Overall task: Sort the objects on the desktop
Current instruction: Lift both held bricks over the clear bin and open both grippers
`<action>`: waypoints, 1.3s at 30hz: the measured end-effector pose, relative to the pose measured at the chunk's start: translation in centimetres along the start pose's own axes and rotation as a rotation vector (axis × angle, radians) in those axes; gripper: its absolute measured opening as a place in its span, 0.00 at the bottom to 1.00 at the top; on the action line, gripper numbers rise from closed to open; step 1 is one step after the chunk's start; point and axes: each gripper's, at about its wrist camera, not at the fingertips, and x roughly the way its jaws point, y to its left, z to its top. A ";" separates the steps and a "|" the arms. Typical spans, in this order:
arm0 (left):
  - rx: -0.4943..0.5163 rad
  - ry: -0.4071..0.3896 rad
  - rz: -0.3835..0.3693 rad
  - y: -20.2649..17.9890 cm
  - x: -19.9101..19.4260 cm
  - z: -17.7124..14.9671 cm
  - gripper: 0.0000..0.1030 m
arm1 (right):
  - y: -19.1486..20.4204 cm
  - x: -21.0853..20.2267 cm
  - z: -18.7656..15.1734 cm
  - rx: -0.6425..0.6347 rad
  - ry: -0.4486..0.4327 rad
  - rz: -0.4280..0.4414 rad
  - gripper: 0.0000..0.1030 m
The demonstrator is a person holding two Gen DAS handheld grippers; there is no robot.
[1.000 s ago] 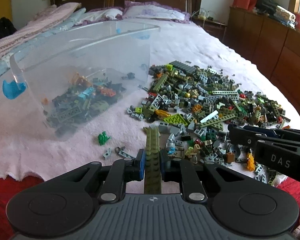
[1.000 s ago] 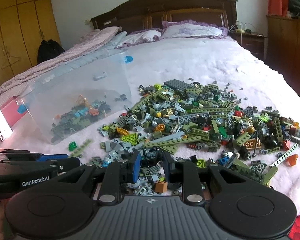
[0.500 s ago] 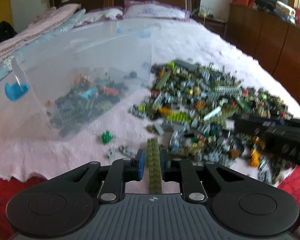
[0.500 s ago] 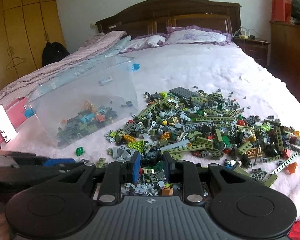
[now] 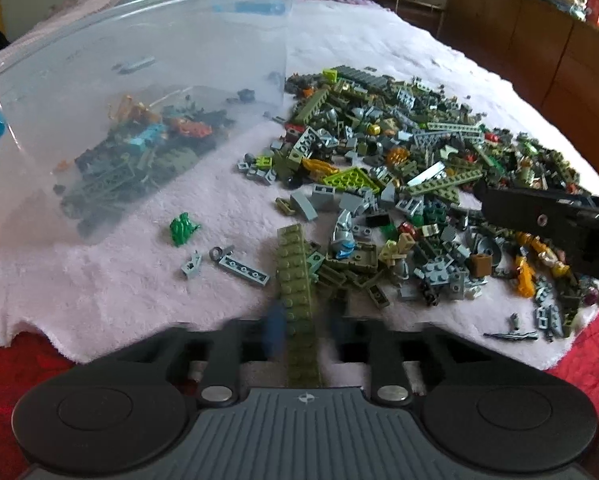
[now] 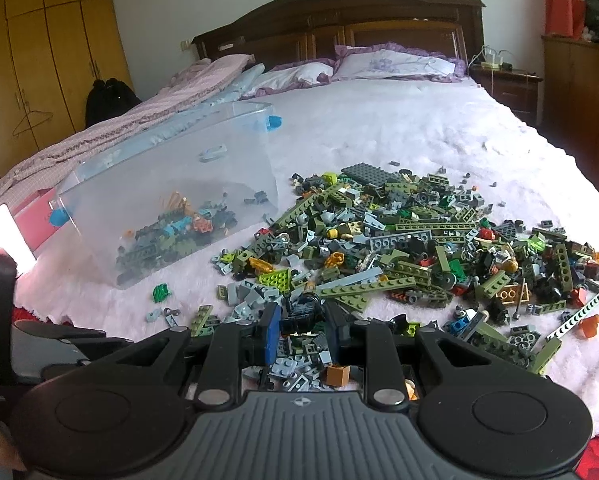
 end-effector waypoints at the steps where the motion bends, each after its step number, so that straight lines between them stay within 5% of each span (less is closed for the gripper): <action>1: -0.007 -0.003 -0.008 0.1 -0.2 0.1 0.16 | 0.0 0.0 0.0 0.000 -0.001 0.000 0.25; 11: 0.000 -0.111 0.007 -0.1 -4.7 1.8 0.16 | 0.2 -0.5 0.8 -0.002 -0.017 0.020 0.25; 23: -0.032 -0.280 0.047 2.9 -10.1 9.1 0.16 | 4.3 0.3 8.9 -0.132 -0.100 0.159 0.25; 32: -0.085 -0.271 0.157 9.1 -7.8 14.6 0.17 | 9.1 4.7 16.2 -0.263 -0.129 0.239 0.25; 33: -0.089 -0.268 0.161 9.4 -7.6 14.8 0.21 | 9.8 5.6 17.0 -0.279 -0.127 0.245 0.25; 37: -0.114 -0.276 0.176 10.2 -7.4 15.2 0.65 | 11.9 8.2 19.0 -0.285 -0.108 0.248 0.33; 39: -0.117 -0.291 0.183 10.3 -7.7 14.9 0.65 | 12.4 8.8 19.3 -0.282 -0.106 0.255 0.39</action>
